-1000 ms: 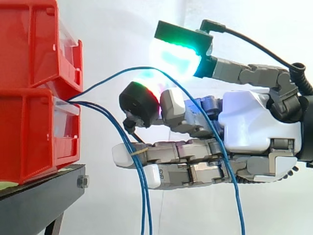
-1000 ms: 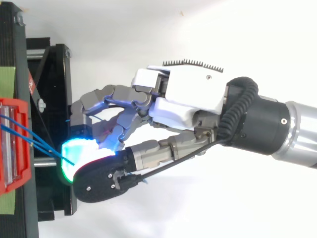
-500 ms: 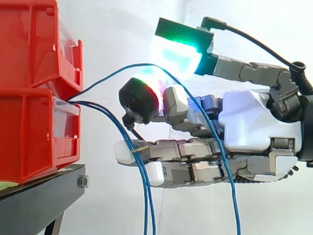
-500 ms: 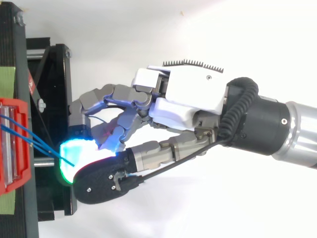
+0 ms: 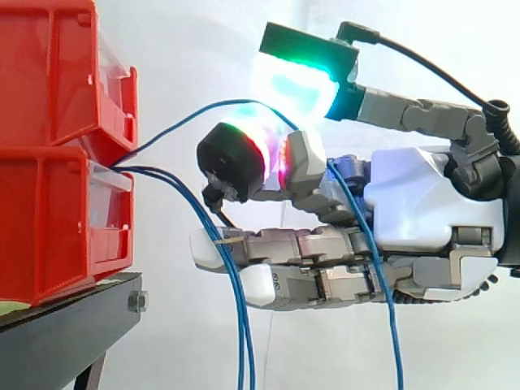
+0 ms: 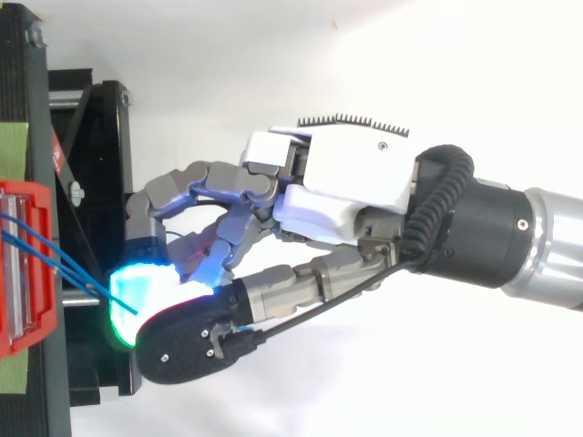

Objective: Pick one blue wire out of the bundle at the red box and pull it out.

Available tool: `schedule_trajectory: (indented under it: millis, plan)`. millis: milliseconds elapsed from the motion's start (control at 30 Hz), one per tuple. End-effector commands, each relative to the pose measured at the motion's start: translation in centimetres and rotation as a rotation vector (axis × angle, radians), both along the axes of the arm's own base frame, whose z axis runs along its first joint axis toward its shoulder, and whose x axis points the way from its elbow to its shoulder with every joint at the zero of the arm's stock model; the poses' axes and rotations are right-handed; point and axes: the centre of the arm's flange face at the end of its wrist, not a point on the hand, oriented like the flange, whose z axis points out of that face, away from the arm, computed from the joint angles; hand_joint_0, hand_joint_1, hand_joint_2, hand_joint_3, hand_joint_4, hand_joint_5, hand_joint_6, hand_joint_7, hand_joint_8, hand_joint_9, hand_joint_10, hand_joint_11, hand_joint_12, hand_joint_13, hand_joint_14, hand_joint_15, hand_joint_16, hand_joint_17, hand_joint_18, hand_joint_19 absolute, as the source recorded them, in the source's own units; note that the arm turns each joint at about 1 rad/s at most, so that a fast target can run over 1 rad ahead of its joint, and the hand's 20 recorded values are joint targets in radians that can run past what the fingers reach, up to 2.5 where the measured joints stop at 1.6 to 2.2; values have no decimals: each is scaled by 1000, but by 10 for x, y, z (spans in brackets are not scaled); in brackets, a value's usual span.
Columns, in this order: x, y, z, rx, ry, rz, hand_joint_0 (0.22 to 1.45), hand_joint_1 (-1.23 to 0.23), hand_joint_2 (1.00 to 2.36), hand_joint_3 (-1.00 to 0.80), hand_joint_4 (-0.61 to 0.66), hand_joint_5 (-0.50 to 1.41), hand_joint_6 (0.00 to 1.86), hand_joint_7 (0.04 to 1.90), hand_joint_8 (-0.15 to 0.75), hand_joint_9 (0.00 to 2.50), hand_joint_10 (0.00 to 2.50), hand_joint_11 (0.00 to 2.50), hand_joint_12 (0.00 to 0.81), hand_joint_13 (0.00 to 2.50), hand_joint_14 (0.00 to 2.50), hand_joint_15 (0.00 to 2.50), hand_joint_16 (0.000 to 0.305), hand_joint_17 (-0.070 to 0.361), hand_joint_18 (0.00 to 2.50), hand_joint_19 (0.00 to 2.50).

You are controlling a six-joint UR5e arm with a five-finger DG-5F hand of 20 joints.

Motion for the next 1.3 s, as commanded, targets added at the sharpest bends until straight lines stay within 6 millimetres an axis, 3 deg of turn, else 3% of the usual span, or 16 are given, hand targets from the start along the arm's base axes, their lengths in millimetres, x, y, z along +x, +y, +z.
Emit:
schedule_trajectory:
  millis: [0,367,533,767,1267]
  plan:
    - [-1,1,3,2,6,15,588,-864,1015,96,-90,-59,862,1150,244,1289,23,652,327,679,11,300,57,129,627,469]
    - [-27,-1,11,-29,140,46,588,-858,1013,96,-92,-56,860,1146,238,1296,22,629,360,783,16,428,58,131,764,615]
    - [-57,-6,13,-33,119,14,590,-858,1012,90,-95,-56,859,1140,238,1261,23,616,368,771,16,423,59,132,735,584]
    - [-62,-7,29,-31,113,9,591,-855,1011,79,-99,-56,858,1127,241,1212,22,595,373,719,15,402,59,133,633,530]
    - [-63,-7,27,-52,126,4,590,-852,1011,74,-94,-57,855,1131,245,1189,21,581,372,696,15,397,61,137,597,518]
